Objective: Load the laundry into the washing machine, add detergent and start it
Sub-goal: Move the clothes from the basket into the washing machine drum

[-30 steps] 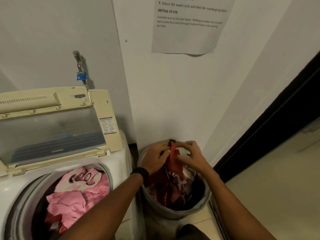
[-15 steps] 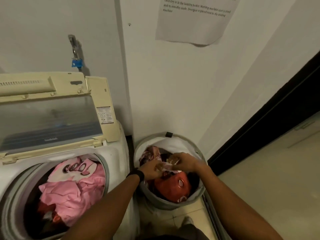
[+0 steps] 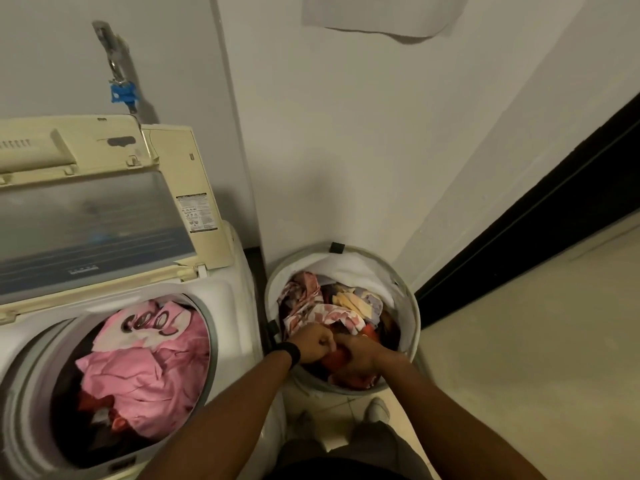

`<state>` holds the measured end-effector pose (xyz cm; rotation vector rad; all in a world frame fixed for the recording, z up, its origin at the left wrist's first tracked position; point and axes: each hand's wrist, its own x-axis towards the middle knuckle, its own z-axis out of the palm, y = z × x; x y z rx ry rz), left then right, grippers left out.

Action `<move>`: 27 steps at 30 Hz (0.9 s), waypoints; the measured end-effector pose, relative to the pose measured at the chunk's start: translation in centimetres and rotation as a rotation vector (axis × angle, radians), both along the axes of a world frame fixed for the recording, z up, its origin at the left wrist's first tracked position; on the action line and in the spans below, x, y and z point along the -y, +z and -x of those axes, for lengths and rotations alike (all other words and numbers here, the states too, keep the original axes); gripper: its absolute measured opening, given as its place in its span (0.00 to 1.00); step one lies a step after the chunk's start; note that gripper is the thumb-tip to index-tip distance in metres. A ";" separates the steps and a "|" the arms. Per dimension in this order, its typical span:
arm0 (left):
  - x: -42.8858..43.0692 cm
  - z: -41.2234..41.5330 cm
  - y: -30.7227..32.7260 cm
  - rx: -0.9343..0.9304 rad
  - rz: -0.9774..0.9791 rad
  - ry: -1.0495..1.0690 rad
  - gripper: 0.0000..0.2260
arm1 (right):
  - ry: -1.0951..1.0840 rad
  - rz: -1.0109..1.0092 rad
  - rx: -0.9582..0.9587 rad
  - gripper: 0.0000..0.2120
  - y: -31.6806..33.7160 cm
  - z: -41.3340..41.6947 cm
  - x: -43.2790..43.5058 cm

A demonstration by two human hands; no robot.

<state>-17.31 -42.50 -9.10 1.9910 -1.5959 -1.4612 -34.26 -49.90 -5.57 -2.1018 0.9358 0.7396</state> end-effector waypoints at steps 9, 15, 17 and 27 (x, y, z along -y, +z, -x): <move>1.9 -2.0 4.6 -0.405 0.172 0.354 0.16 | -0.357 0.153 0.548 0.06 7.7 -0.9 5.1; 1.7 -3.1 4.6 -0.162 0.356 0.462 0.15 | -0.675 0.191 0.841 0.10 15.4 -0.2 9.1; 2.7 -4.0 6.7 -0.135 0.486 0.550 0.13 | -0.657 0.240 0.832 0.05 16.3 0.5 9.6; 6.5 -5.9 17.8 0.127 0.591 -0.030 0.11 | -0.109 0.425 0.612 0.26 13.2 -3.4 7.6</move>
